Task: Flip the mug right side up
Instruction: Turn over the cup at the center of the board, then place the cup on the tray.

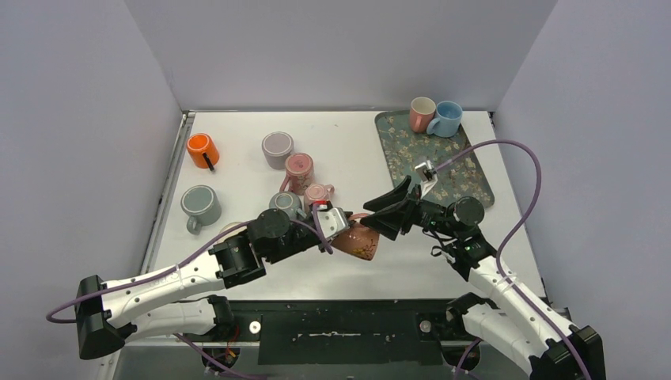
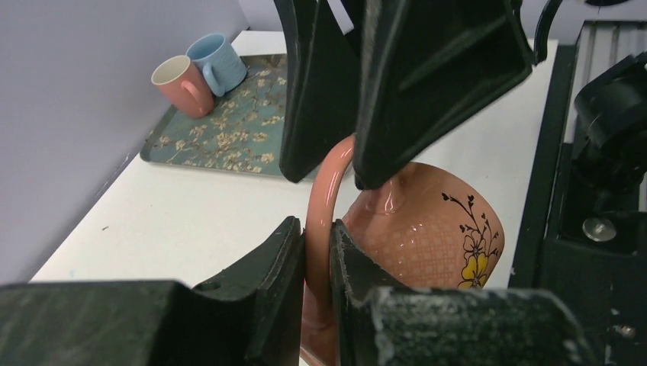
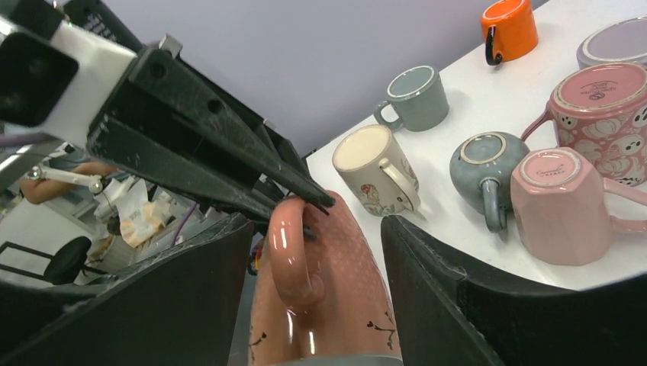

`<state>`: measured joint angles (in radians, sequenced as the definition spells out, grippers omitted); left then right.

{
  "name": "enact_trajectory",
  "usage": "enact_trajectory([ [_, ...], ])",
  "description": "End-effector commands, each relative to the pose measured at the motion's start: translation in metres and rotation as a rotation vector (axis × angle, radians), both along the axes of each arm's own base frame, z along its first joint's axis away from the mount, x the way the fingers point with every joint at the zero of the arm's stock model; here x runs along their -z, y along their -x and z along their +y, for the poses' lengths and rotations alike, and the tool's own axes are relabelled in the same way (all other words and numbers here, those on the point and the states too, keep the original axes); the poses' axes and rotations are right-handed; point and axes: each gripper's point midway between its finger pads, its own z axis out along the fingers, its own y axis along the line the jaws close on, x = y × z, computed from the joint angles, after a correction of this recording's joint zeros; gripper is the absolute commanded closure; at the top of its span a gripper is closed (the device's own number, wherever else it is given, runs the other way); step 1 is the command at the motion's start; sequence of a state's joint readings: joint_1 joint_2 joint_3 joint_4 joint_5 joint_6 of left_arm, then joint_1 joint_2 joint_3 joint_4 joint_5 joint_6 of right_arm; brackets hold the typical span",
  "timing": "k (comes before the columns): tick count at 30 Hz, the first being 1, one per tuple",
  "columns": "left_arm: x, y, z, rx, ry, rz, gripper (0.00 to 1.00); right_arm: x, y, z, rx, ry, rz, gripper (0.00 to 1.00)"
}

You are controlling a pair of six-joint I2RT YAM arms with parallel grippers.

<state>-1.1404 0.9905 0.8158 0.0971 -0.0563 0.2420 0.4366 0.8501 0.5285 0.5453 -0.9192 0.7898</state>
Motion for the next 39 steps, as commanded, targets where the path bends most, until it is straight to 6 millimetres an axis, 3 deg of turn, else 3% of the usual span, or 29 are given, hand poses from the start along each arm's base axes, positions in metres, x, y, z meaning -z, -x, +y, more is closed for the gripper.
enact_trajectory([
  [1, -0.074, 0.008, -0.005, 0.044, 0.274, -0.041, 1.00, -0.003, 0.013, -0.001, -0.017, -0.004, -0.126, 0.37],
  [4, -0.072, 0.007, -0.007, 0.041, 0.278, -0.039, 1.00, -0.004, 0.016, -0.002, -0.016, -0.017, -0.138, 0.40],
  [13, -0.072, 0.007, -0.004, 0.037, 0.317, -0.033, 1.00, -0.010, 0.001, -0.005, 0.072, -0.019, -0.148, 0.64],
  [19, -0.068, 0.008, -0.006, 0.042, 0.331, -0.023, 1.00, 0.002, -0.009, -0.002, 0.109, 0.014, -0.149, 0.67],
  [22, -0.066, 0.007, -0.006, 0.038, 0.331, -0.020, 1.00, 0.004, -0.010, 0.000, 0.108, 0.022, -0.148, 0.82],
  [26, -0.060, 0.005, -0.007, 0.026, 0.302, -0.007, 1.00, 0.013, -0.028, -0.007, 0.213, 0.085, -0.124, 1.00],
  [29, -0.050, 0.002, -0.006, 0.009, 0.259, 0.008, 1.00, 0.012, -0.037, -0.011, 0.271, 0.088, -0.114, 1.00],
  [31, -0.042, 0.002, -0.004, 0.001, 0.243, 0.018, 0.86, 0.006, -0.041, -0.013, 0.294, 0.085, -0.119, 1.00],
  [34, -0.034, 0.004, -0.003, 0.008, 0.245, 0.026, 0.57, 0.004, -0.053, -0.018, 0.352, 0.133, -0.106, 1.00],
  [39, -0.021, 0.002, -0.003, -0.006, 0.207, 0.037, 0.32, 0.013, -0.083, -0.037, 0.510, 0.310, -0.045, 1.00],
])
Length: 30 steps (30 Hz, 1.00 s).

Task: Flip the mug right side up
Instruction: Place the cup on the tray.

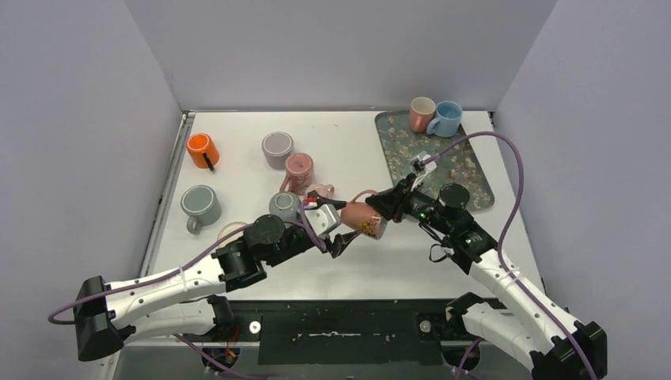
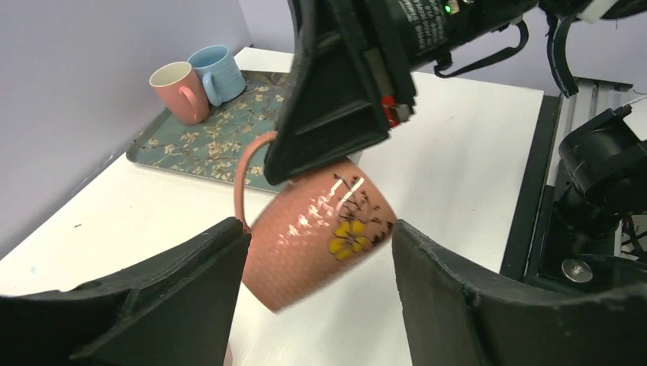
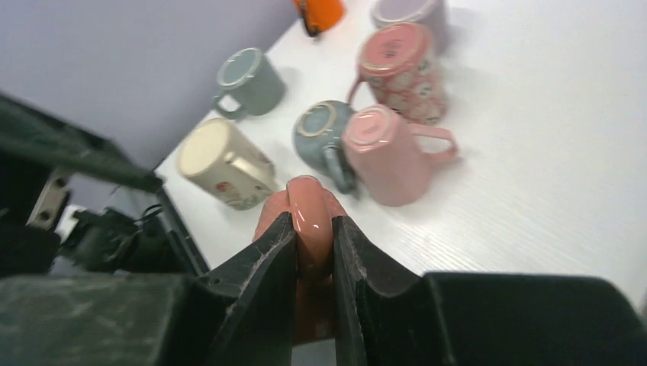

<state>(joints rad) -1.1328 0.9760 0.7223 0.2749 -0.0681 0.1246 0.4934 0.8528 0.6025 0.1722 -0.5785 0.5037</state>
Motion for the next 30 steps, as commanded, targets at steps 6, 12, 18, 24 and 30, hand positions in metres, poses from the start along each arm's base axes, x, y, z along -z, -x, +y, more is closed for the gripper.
enact_trajectory([
  [6, 0.009, -0.007, -0.003, -0.033, -0.039, 0.010, 0.03, -0.011, -0.070, -0.056, 0.373, 0.351, 0.020, 1.00],
  [12, 0.022, -0.020, 0.004, -0.102, -0.062, 0.096, 0.03, -0.011, -0.108, -0.112, 0.622, 0.596, 0.043, 1.00],
  [18, 0.031, -0.038, 0.017, -0.032, -0.098, 0.207, 0.03, -0.014, -0.151, -0.140, 0.704, 0.654, 0.058, 1.00],
  [24, 0.047, -0.044, 0.040, -0.048, -0.315, 0.175, 0.03, 0.013, -0.203, -0.147, 0.709, 0.760, 0.118, 1.00],
  [30, 0.052, -0.033, 0.050, -0.020, -0.296, 0.087, 0.03, 0.037, -0.251, -0.151, 0.705, 0.863, 0.172, 1.00],
])
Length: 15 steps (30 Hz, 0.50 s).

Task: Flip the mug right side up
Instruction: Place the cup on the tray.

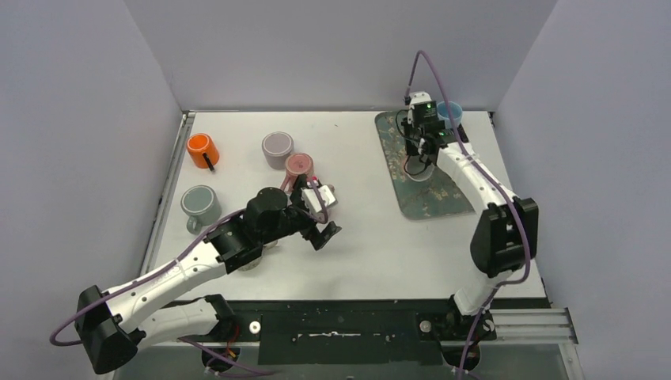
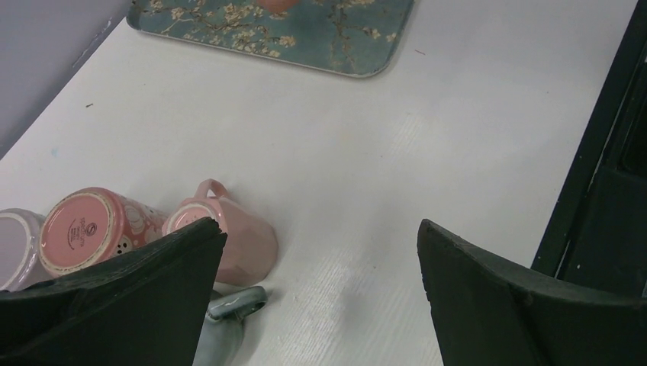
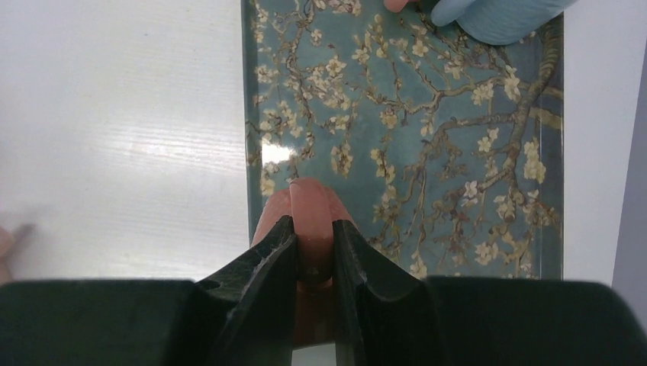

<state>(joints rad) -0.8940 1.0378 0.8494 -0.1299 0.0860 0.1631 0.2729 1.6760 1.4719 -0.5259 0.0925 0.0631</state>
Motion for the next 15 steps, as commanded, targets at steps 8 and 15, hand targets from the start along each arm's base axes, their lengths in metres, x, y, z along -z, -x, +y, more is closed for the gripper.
enact_trajectory([
  [8, -0.008, 0.027, 0.003, 0.159, 0.030, -0.121, 0.03, 0.016, -0.095, -0.001, -0.030, 0.100, -0.016, 1.00],
  [15, -0.003, 0.028, 0.010, 0.146, 0.018, -0.143, 0.03, 0.037, -0.135, 0.000, -0.045, 0.149, 0.006, 1.00],
])
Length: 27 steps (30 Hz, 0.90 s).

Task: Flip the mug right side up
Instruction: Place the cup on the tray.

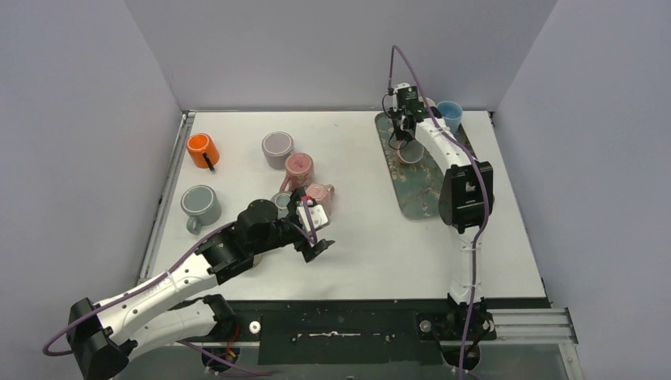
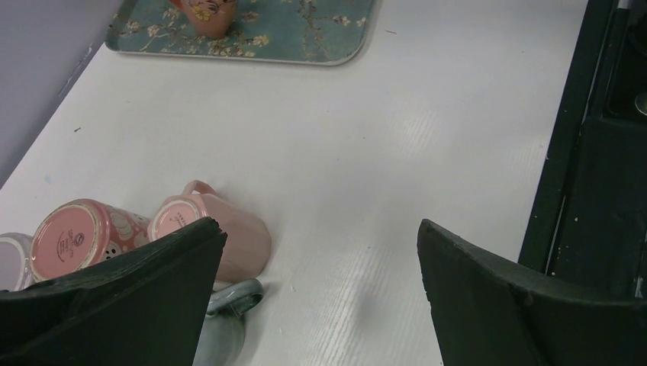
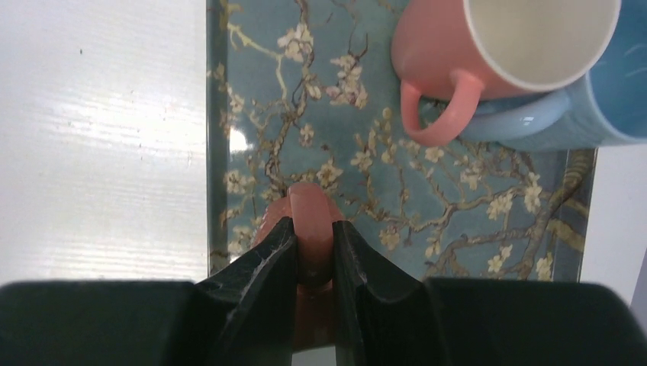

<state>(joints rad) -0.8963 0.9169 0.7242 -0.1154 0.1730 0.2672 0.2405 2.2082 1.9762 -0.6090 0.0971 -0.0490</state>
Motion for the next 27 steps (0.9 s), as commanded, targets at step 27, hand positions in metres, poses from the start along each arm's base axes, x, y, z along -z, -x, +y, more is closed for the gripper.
enact_trajectory([
  [27, -0.019, 0.004, -0.001, 0.036, 0.057, -0.081, 0.03, 0.010, -0.103, 0.007, -0.156, 0.059, -0.232, 0.76],
])
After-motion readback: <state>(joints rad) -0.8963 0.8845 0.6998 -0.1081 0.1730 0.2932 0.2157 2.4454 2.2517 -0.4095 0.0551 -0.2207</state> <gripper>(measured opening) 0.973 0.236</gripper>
